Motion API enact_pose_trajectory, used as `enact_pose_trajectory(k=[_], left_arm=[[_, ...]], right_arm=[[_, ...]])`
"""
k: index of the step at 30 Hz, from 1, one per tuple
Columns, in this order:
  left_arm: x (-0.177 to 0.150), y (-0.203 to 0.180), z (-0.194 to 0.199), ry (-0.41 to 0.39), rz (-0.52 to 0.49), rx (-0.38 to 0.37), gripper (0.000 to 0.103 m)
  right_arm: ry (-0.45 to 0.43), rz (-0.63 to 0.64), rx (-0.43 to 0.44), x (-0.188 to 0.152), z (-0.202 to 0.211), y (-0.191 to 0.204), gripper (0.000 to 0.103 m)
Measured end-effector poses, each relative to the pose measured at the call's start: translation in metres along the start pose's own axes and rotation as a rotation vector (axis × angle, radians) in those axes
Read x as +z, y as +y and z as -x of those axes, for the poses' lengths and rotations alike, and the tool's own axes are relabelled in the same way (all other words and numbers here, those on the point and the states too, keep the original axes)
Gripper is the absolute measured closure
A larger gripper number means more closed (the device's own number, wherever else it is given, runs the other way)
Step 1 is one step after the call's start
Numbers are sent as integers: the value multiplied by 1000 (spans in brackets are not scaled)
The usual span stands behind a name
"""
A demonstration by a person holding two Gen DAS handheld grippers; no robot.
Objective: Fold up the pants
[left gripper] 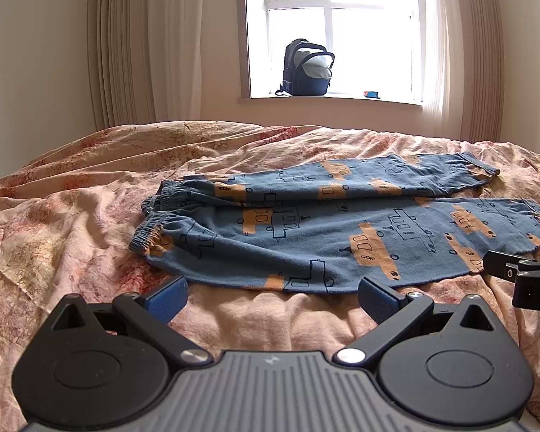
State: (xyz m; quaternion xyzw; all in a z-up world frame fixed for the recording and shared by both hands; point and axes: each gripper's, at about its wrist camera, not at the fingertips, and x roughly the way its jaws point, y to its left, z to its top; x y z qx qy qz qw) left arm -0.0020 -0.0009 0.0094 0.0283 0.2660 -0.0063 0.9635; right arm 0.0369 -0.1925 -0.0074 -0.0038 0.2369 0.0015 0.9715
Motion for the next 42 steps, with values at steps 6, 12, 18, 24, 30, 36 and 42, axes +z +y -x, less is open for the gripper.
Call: enact_pose_trajectory(k=[6,12,18,24,30,36,42], left_arm=[[-1,0,0,0,0,1,0],[-2,0,-1,-1,-1,1,0],[-1,0,0,1,-3,0,0],[-2,0,-1,1,-3,0,0],[-4,1,-4,9,-2,-3,0],[-6,3,-13,71,11,-32,0],[-3,13,-26,132,69,-39,0]], right_arm=[[1,-1,0,0,0,0,1],[2,-1,0,-1,-1,-1,1],[3,-2,1,0,-1,-1,1],[4,-2,1,2,-1,-1,1],[7,-3,3,1,-1,-1,1],[29,-1,5,-8,-7,1,1],[49,15,8,-8,-16,1,0]])
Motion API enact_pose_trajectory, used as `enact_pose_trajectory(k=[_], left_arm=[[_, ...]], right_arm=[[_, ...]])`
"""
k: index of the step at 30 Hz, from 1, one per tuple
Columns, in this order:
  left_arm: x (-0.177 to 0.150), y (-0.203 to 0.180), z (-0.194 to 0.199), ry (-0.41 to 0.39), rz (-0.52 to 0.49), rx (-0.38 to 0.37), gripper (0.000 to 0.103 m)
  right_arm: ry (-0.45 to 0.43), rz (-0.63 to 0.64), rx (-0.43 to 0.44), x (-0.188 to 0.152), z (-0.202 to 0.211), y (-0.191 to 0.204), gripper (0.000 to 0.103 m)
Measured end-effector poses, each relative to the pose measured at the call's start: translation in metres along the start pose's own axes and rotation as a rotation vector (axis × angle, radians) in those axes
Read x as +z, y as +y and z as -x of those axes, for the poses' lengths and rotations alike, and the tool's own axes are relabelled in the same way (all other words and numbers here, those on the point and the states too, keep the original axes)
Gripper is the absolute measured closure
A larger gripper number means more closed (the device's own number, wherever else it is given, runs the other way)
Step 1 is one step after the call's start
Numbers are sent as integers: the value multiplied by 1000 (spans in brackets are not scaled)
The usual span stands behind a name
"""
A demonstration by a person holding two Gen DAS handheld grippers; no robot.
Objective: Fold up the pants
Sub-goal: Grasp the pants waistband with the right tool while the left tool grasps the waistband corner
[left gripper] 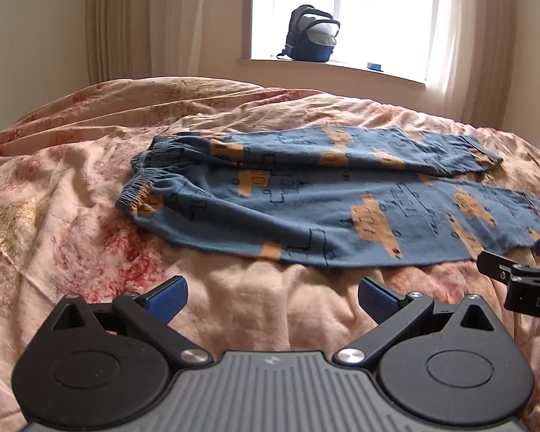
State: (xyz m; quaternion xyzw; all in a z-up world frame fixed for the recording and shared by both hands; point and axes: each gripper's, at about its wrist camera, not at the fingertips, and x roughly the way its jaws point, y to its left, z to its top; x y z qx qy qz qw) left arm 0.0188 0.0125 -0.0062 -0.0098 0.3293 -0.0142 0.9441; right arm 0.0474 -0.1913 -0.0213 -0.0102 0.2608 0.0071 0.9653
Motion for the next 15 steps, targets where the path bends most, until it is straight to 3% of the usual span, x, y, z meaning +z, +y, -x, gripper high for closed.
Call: enact_pose_trajectory(k=[5,9,11,13,15], left_arm=[[32,16,-17,48,15,53,0],[75,38,-29,11,49,69,0],[100,46,-37,-10,59,61,0],[127,56,-50,-14,89,31,0],[152,66,-67,-16,125,8,0]], right_arm=[[-6,117,25,21,-16,4,1],[-58,407,150,56,-24,19,1],[-65,584,257,87,-30,26,0],[-2,688,340,117,-41,32,0],[133,761,436,158,-64,39,0]])
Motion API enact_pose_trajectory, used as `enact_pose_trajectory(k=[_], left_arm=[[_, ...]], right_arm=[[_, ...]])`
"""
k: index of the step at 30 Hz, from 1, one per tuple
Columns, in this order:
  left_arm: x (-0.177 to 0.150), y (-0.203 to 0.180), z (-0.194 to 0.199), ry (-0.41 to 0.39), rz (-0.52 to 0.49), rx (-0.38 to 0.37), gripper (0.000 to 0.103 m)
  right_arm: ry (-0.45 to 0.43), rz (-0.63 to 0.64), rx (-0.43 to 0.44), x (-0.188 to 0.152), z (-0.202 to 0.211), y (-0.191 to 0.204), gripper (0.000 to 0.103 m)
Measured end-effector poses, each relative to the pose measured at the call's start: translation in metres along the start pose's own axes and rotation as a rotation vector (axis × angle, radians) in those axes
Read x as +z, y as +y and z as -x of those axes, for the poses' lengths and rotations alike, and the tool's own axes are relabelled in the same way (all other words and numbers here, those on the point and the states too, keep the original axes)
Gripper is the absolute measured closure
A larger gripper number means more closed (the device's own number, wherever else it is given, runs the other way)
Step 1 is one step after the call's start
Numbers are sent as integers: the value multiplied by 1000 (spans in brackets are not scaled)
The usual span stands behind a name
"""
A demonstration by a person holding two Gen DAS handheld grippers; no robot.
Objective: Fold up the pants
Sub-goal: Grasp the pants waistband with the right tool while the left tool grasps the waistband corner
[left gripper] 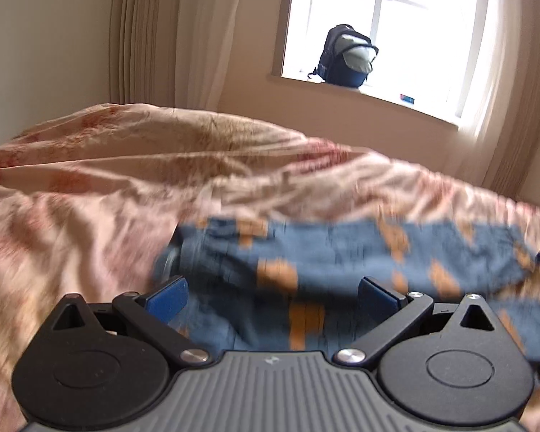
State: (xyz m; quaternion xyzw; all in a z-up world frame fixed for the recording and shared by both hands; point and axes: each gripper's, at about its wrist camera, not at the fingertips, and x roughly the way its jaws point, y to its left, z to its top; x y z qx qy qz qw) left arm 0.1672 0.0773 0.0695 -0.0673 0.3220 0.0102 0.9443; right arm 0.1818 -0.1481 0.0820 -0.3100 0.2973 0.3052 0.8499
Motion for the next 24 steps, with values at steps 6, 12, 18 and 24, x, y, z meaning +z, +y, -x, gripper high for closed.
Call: enact_pose_trajectory(k=[6,12,18,24], left_arm=[[54,10,-65,45,1,-112,0],[76,21,-144,204,194,-320,0],[103,-9,-197,131,-70,-293,0],[99,-29,-234,236,-433,-282,0]], right_arm=[[58,135,145,52,-53,-63,1],[21,-156,283,34,-123,-128,0],[3,-180,203,10,-158,-172,1],[31,-224,268,-10,-191,-218,7]])
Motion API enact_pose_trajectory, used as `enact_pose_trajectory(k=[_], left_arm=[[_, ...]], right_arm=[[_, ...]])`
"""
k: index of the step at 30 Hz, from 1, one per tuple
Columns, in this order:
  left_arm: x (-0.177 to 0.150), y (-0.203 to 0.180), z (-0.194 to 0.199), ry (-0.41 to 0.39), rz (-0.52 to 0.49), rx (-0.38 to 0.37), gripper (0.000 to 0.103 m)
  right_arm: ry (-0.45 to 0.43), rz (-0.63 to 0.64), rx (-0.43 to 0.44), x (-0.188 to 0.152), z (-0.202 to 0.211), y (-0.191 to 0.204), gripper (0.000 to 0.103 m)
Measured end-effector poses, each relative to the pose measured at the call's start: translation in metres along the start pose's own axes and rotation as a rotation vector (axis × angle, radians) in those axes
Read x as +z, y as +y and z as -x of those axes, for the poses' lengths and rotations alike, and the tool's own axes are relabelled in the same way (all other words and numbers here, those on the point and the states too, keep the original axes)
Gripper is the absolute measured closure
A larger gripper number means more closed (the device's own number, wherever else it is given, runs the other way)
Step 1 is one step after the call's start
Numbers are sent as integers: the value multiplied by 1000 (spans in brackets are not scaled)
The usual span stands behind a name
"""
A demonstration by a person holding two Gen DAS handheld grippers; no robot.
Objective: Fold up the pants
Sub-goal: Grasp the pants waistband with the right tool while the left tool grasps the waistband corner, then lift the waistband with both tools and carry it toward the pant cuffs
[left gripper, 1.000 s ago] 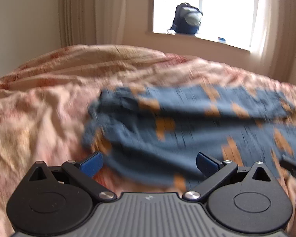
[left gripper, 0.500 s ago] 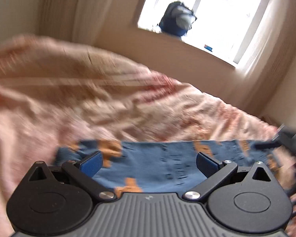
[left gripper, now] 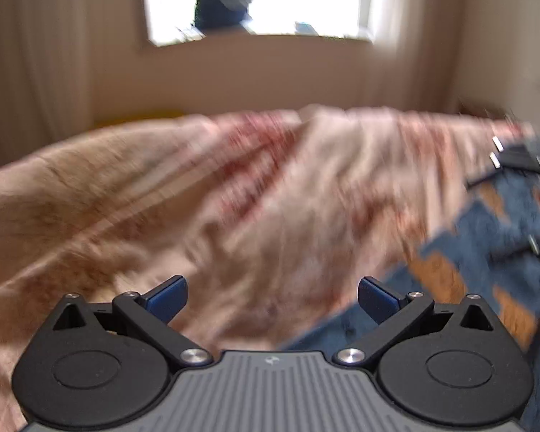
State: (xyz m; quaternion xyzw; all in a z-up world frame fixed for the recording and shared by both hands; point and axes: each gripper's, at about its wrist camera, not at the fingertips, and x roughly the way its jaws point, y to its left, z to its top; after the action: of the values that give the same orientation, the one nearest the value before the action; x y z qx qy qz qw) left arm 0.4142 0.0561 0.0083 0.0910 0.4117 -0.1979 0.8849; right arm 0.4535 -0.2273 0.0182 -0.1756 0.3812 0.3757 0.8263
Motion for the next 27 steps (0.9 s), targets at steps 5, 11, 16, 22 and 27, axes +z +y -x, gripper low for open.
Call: enact_pose_trajectory(k=[5,11,16,22,27], left_arm=[[-15,7,-12,132,-130,-92,1],[-25,32,-19,269,-122,-91,25],[-31,36,-10,298,-147,-129,68],[-29,16,14,214,-155,-6,102],[-11,12,44,88,-172,109,103]], right_arm=[[49,15,28,0,-24,-19,20],[104,51,46,0,-40,-22,32],[113,59,62,0,-41,-16,67],[74,126,-22,-2,-36,1,102],[13,190,-115,4,-24,12,103]])
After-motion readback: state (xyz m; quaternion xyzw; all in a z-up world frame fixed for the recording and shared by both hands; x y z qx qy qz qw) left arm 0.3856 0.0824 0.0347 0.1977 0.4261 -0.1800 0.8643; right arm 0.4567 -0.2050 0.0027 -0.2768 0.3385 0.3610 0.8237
